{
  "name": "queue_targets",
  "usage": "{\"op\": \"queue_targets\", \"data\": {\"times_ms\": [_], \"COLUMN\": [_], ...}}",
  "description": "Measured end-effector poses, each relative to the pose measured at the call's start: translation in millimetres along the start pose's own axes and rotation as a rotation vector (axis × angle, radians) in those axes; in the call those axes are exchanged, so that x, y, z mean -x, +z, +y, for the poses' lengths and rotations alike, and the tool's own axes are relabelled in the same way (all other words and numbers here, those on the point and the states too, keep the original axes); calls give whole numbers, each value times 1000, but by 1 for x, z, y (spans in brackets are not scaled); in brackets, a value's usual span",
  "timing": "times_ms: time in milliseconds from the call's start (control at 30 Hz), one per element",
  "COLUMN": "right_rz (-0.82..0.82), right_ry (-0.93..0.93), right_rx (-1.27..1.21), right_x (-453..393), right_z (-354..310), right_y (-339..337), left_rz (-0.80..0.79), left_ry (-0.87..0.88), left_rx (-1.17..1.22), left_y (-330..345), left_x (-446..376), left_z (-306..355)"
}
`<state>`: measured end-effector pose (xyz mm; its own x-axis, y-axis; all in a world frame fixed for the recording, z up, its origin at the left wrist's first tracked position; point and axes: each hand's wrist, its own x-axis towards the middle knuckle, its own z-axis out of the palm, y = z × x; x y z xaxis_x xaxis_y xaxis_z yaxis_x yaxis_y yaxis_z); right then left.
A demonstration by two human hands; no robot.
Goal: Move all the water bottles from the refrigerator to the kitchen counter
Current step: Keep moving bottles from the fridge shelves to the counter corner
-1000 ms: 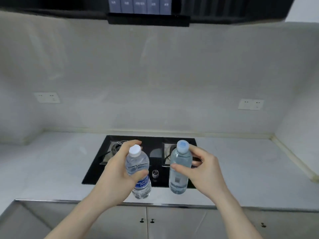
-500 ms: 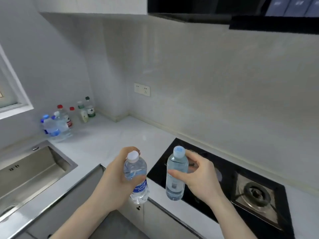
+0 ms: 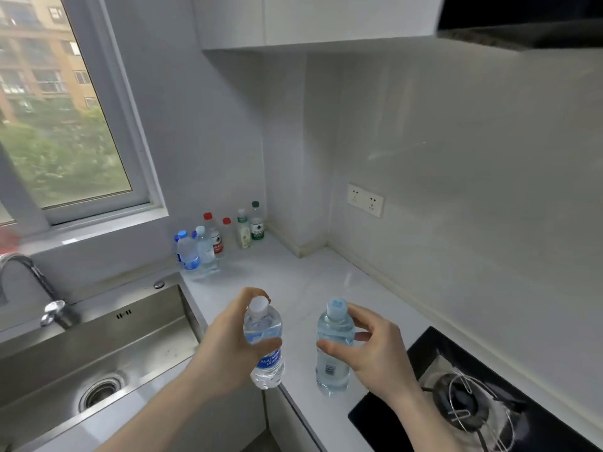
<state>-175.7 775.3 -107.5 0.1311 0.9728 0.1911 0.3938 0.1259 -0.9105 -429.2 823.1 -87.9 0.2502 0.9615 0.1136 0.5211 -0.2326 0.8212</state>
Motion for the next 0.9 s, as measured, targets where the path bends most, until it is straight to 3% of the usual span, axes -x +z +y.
{"op": "queue_targets", "data": {"times_ms": [467,900], "right_rz": [-110,-128], "right_ry": [11,138], "right_rx": [31,83], "right_x": [-160,-297], "right_z": [34,63], "right_y": [72,161], "left_rz": [73,-23], "left_ry": [-114,-116], "left_rx": [-52,-300], "left_y": [-36,-75], "left_x": [-131,-300], "left_z": [-81,-181]}}
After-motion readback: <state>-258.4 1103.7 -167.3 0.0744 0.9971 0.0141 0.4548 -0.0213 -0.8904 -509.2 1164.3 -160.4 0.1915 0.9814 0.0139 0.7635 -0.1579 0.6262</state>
